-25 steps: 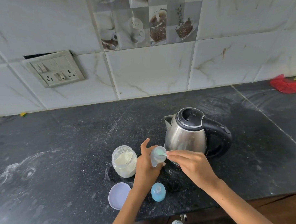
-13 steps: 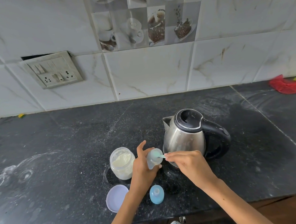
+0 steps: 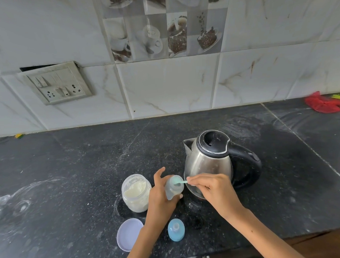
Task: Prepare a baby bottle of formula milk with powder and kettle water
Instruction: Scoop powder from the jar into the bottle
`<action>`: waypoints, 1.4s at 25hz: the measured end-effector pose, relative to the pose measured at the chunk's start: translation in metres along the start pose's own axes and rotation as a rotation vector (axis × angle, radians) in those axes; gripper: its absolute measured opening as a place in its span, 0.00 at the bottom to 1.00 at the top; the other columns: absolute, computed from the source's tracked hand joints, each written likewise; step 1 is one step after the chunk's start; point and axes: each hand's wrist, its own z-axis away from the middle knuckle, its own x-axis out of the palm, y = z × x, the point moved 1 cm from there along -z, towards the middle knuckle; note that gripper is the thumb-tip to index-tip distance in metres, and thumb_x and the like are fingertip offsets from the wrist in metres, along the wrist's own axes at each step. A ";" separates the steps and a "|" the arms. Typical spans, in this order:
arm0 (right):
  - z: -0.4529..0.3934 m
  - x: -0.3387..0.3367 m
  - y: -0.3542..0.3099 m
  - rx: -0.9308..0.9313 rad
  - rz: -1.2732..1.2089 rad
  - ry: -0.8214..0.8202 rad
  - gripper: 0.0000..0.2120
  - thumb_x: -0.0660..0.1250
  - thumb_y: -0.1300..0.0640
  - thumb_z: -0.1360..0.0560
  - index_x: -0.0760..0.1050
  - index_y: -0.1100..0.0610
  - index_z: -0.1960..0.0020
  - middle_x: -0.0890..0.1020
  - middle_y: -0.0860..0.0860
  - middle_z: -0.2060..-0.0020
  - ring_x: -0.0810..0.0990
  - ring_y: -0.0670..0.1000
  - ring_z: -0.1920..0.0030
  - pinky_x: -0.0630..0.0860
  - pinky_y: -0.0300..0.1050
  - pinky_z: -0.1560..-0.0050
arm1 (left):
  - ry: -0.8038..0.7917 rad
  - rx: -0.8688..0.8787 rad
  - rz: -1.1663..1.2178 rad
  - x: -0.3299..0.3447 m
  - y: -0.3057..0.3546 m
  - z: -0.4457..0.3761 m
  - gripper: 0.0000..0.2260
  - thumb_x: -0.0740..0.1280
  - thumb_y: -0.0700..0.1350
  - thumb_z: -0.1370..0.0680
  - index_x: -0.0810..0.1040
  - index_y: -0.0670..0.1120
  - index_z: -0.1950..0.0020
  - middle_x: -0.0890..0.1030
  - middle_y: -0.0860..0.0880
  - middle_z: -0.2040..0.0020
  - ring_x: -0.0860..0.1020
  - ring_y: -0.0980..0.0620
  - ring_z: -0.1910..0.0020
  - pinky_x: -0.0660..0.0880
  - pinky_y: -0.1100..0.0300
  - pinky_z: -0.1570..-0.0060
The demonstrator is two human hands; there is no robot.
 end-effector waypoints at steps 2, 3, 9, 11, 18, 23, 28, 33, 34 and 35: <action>0.000 0.000 -0.002 -0.033 0.034 -0.030 0.11 0.76 0.70 0.33 0.86 0.58 0.53 0.88 0.50 0.55 0.86 0.44 0.55 0.83 0.40 0.54 | -0.003 0.003 0.001 0.001 0.000 0.000 0.39 0.76 0.37 0.33 0.57 0.45 0.30 0.78 0.62 0.47 0.77 0.67 0.50 0.69 0.76 0.52; 0.000 0.000 -0.002 -0.057 0.047 -0.027 0.12 0.77 0.70 0.34 0.86 0.59 0.54 0.88 0.50 0.56 0.86 0.45 0.55 0.83 0.41 0.55 | 0.001 0.003 0.004 0.001 0.000 0.000 0.38 0.76 0.37 0.33 0.58 0.45 0.30 0.78 0.62 0.48 0.76 0.67 0.50 0.70 0.75 0.52; -0.001 0.001 -0.001 -0.093 0.062 -0.019 0.11 0.77 0.70 0.34 0.86 0.59 0.54 0.88 0.50 0.56 0.87 0.46 0.56 0.84 0.43 0.58 | 0.012 -0.002 0.012 -0.001 -0.003 0.002 0.38 0.76 0.37 0.33 0.58 0.46 0.31 0.79 0.61 0.47 0.77 0.66 0.50 0.70 0.75 0.52; -0.001 0.001 -0.001 -0.092 0.071 -0.037 0.10 0.76 0.68 0.33 0.86 0.58 0.54 0.88 0.50 0.56 0.87 0.46 0.57 0.84 0.43 0.59 | 0.005 0.001 0.014 0.000 -0.002 0.002 0.38 0.76 0.36 0.34 0.58 0.46 0.31 0.79 0.61 0.47 0.77 0.66 0.50 0.70 0.76 0.52; -0.002 0.001 0.004 -0.052 0.060 -0.056 0.09 0.76 0.67 0.32 0.86 0.57 0.54 0.88 0.49 0.56 0.87 0.45 0.57 0.84 0.44 0.59 | 0.013 0.005 0.002 0.002 0.000 0.001 0.38 0.76 0.36 0.34 0.57 0.50 0.32 0.79 0.61 0.47 0.77 0.67 0.51 0.70 0.76 0.53; -0.004 0.001 0.001 -0.061 0.084 -0.087 0.08 0.75 0.66 0.31 0.86 0.56 0.55 0.88 0.49 0.59 0.86 0.46 0.59 0.84 0.44 0.60 | 0.007 0.010 -0.008 0.004 -0.001 0.002 0.38 0.76 0.35 0.34 0.58 0.47 0.31 0.79 0.59 0.46 0.77 0.66 0.52 0.70 0.76 0.53; -0.006 0.000 0.002 -0.077 0.081 -0.088 0.08 0.73 0.66 0.31 0.86 0.57 0.55 0.88 0.49 0.59 0.87 0.47 0.60 0.84 0.46 0.62 | 0.011 0.008 -0.004 0.004 -0.002 0.003 0.37 0.76 0.35 0.34 0.59 0.47 0.32 0.79 0.59 0.46 0.77 0.67 0.51 0.70 0.75 0.54; -0.004 0.001 0.002 -0.115 0.103 -0.112 0.07 0.70 0.65 0.30 0.86 0.57 0.56 0.88 0.52 0.60 0.87 0.51 0.61 0.84 0.47 0.64 | 0.027 0.002 -0.001 0.005 -0.002 0.005 0.38 0.77 0.36 0.34 0.59 0.48 0.32 0.80 0.59 0.47 0.78 0.64 0.51 0.72 0.73 0.53; -0.004 0.001 0.002 -0.110 0.101 -0.122 0.07 0.70 0.65 0.29 0.86 0.57 0.56 0.88 0.53 0.60 0.87 0.52 0.61 0.83 0.48 0.65 | 0.028 0.002 0.001 0.005 -0.002 0.005 0.38 0.76 0.36 0.34 0.59 0.48 0.32 0.80 0.59 0.47 0.78 0.65 0.50 0.71 0.73 0.53; -0.003 0.001 0.001 -0.110 0.102 -0.114 0.07 0.72 0.65 0.29 0.86 0.57 0.56 0.88 0.52 0.60 0.87 0.51 0.61 0.83 0.48 0.64 | 0.034 0.004 0.003 0.005 -0.002 0.006 0.37 0.76 0.36 0.34 0.59 0.48 0.32 0.80 0.58 0.47 0.77 0.65 0.50 0.71 0.74 0.53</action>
